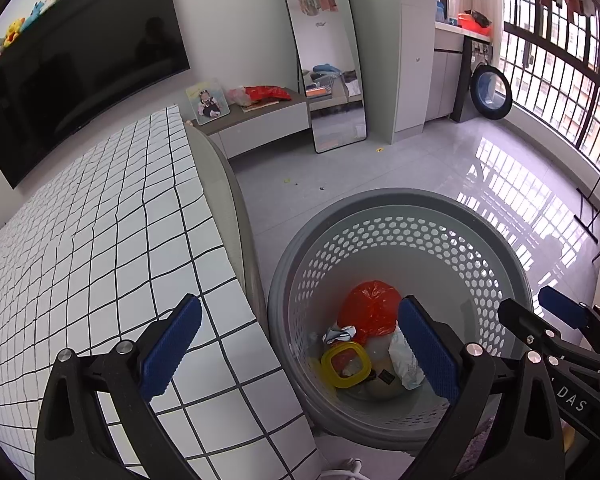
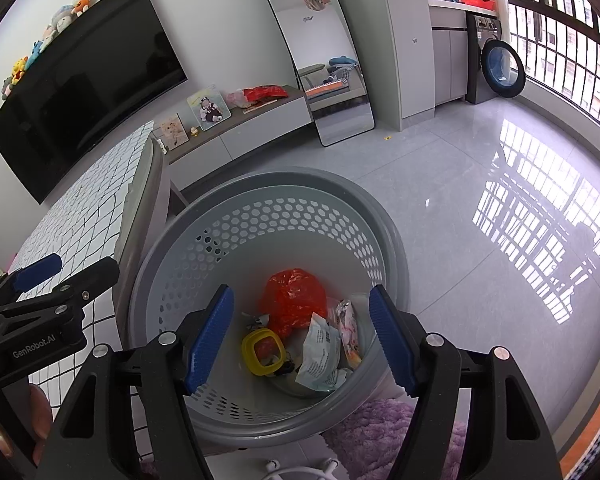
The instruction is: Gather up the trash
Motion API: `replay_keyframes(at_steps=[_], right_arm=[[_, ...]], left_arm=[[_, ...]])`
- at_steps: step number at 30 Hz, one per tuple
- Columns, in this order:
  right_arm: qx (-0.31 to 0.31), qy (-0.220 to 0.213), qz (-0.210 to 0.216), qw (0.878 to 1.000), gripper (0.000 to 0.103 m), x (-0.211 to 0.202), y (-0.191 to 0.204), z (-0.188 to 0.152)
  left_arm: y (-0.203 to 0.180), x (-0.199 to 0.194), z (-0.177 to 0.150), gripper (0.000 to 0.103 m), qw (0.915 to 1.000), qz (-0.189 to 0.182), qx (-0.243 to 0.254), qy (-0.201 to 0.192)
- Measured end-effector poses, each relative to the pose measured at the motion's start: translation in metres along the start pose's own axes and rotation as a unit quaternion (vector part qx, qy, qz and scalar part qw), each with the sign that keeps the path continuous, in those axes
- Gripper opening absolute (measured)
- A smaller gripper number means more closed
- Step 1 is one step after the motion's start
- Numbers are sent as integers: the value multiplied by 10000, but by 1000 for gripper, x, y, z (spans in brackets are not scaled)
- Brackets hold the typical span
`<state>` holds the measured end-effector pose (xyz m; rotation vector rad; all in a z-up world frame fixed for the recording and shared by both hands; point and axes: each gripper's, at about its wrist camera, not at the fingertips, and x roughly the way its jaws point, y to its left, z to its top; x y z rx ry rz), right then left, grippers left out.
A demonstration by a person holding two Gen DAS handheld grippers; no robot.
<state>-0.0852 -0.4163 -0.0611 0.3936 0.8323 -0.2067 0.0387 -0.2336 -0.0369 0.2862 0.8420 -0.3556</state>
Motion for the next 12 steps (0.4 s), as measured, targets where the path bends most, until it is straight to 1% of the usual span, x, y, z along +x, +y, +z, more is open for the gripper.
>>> replay_keyframes(at_steps=[12], right_arm=[[-2,-7,2,10000,67,-1,1,0]], left_arm=[[1,-3,-1,97,10000,0,-31,-31]])
